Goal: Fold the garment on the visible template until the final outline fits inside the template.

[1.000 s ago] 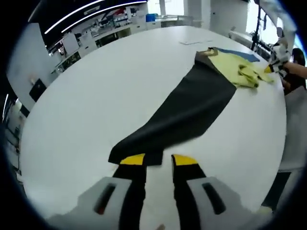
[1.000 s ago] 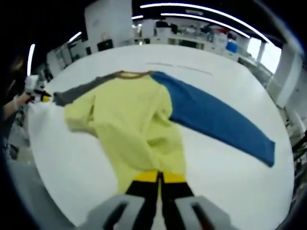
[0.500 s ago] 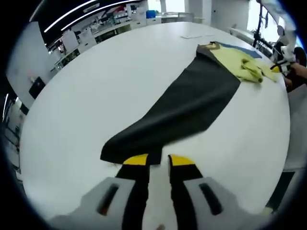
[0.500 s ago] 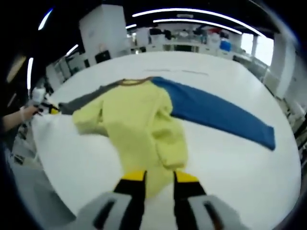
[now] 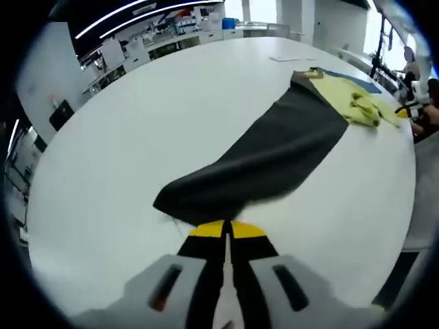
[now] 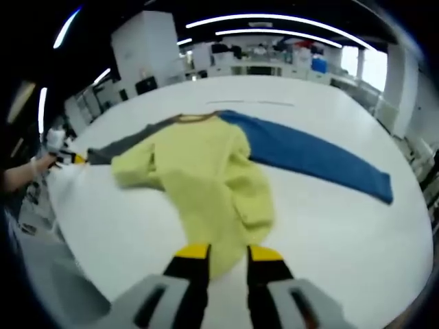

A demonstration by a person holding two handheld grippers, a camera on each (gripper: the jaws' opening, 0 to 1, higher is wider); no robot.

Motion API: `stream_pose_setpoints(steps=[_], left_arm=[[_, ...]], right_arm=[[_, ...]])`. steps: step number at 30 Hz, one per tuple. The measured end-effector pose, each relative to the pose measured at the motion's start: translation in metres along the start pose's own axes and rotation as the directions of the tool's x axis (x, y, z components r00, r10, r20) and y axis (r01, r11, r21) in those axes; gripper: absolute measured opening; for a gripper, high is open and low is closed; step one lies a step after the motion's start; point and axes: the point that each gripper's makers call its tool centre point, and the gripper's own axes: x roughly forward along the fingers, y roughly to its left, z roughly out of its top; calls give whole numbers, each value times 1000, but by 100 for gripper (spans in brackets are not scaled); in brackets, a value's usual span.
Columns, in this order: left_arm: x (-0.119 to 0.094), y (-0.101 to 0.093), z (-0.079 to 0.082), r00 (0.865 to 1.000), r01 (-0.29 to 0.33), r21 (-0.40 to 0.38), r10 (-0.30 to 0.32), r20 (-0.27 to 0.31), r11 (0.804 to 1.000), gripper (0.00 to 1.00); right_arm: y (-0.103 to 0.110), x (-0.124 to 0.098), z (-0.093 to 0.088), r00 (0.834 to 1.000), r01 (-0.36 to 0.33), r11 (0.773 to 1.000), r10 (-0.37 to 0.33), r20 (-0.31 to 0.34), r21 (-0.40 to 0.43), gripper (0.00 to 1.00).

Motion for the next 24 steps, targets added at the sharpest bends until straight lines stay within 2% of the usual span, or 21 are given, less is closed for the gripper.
stream_pose_setpoints(steps=[4, 8, 10, 17, 21, 24], left_arm=[[-13, 0, -11, 1000, -18, -27, 18, -2, 999, 0], [-19, 8, -24, 1000, -25, -82, 25, -3, 996, 0], [-23, 3, -31, 1000, -25, -98, 25, -6, 995, 0], [-17, 1, -33, 1000, -24, -98, 23, -17, 995, 0], [-15, 1, -32, 1000, -26, -68, 26, -7, 997, 0], [-17, 1, -30, 999, -30, -68, 30, 11, 997, 9]], right_arm=[[4, 0, 1, 1000, -8, 1000, 8, 3, -2, 17], [5, 0, 2, 1000, -17, 1000, 17, 4, -14, 17], [6, 0, 2, 1000, -20, 1000, 20, 6, -13, 17], [11, -3, 1, 1000, -27, 999, 27, 12, -19, 18], [9, -6, 0, 999, -28, 999, 28, 18, -30, 20], [10, -8, 0, 999, -29, 999, 30, 19, -32, 23]])
